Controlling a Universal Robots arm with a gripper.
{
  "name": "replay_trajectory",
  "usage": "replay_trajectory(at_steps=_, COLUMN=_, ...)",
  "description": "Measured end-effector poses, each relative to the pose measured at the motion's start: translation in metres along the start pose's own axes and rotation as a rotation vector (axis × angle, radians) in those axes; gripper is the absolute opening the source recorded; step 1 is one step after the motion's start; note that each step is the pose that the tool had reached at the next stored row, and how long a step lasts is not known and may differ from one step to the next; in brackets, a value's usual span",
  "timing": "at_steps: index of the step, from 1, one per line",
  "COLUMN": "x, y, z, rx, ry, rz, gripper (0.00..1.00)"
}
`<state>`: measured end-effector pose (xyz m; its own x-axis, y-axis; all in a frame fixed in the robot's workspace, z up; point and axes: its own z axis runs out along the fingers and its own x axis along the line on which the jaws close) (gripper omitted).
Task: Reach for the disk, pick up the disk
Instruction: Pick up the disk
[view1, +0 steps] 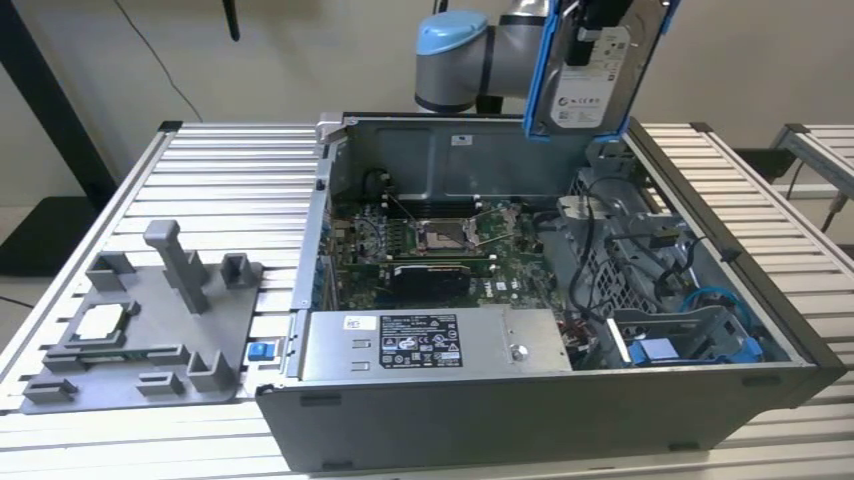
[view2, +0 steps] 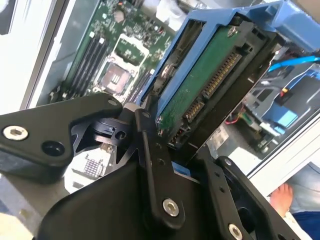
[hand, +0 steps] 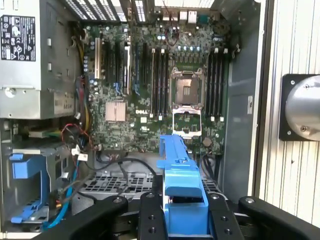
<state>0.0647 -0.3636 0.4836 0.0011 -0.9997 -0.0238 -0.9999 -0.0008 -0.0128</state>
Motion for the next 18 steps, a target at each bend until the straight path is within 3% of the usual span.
replay_trajectory(at_steps=11, x=0.0000, y=-0.0469, z=0.0006, rx=-0.0015, ry=0.0000, rz=0.000, gripper=0.00)
replay_trajectory(at_steps=18, x=0.0000, y=-0.0503, z=0.0007, rx=-0.0014, ry=0.0000, rz=0.000, gripper=0.00)
